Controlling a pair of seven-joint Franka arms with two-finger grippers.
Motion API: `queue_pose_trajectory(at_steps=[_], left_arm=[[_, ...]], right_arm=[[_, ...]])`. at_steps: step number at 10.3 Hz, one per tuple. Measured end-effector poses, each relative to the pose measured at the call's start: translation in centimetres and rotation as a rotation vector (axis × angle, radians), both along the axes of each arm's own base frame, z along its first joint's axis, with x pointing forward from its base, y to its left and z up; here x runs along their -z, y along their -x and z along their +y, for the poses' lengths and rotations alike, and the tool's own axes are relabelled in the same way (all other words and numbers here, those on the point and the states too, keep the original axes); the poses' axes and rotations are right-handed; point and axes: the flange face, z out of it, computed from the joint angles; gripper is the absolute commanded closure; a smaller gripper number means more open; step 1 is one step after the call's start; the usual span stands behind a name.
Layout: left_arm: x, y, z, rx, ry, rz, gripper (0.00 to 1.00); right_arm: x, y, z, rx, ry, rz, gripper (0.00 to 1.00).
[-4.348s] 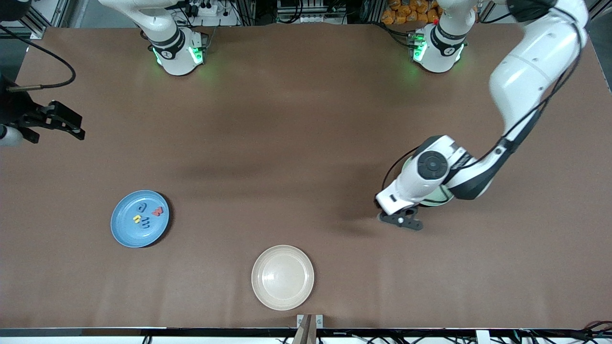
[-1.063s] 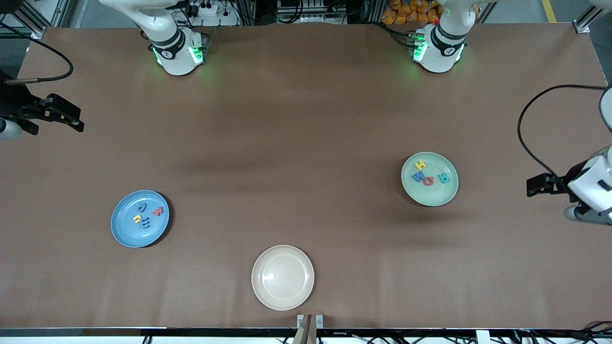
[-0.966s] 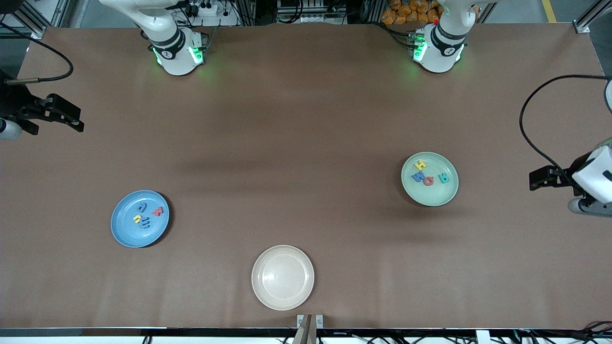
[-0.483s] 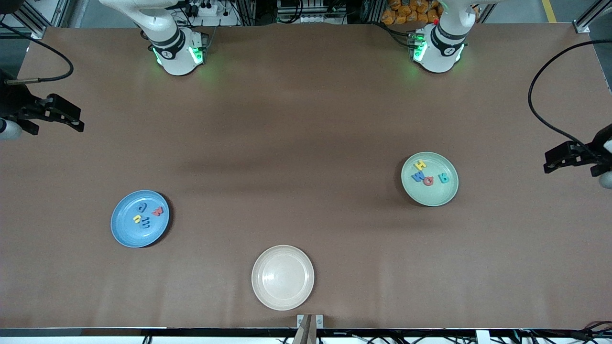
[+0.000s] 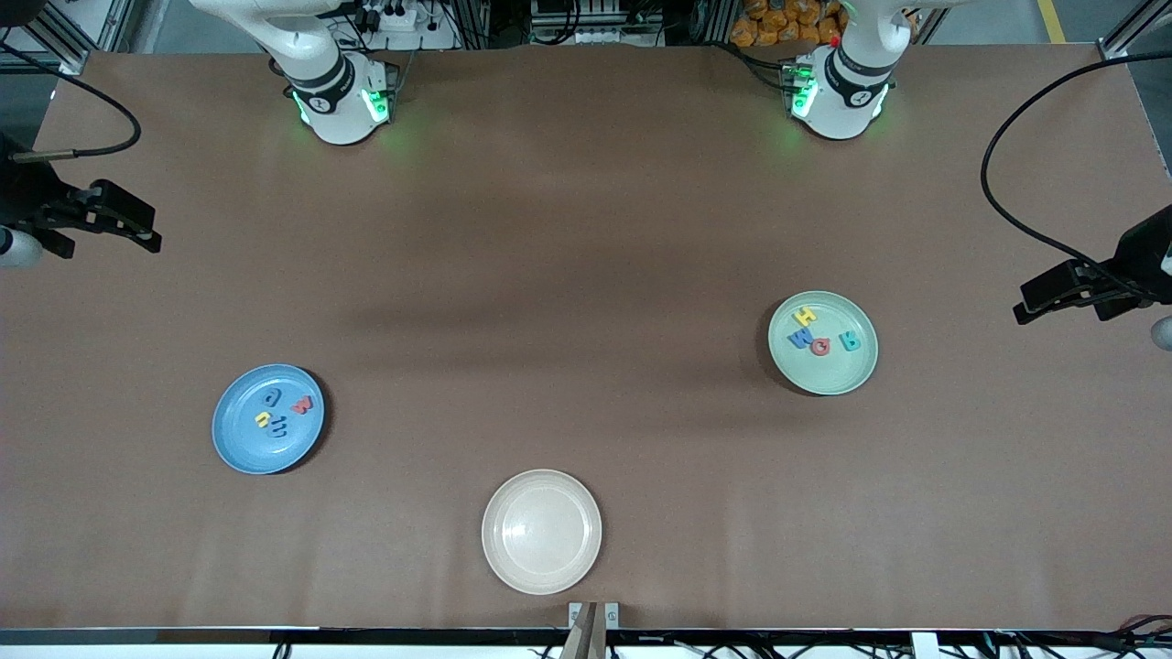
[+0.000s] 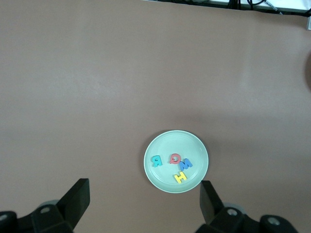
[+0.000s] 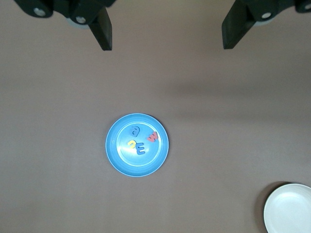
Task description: Sort upper and lower case letters into plates
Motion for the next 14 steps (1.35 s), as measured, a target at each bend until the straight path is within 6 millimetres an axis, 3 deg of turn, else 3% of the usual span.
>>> queue_pose_trajectory(at_steps=[6,10,14], left_arm=[[-0.4,1.5,-0.4,0.021,-0.004,0.069,0.00],[-0.4,3.0,-5.4,0.137,-0.080,0.122,0.00],[-0.3,3.0,-4.8,0.152,-0.090,0.124,0.00]], right_arm=[[0.0,0.0,0.1,-0.001,0.000,0.001,0.00],[0.0,0.0,0.1,-0.002,0.000,0.001,0.00],[0.0,0.0,0.1,-0.002,0.000,0.002,0.00]])
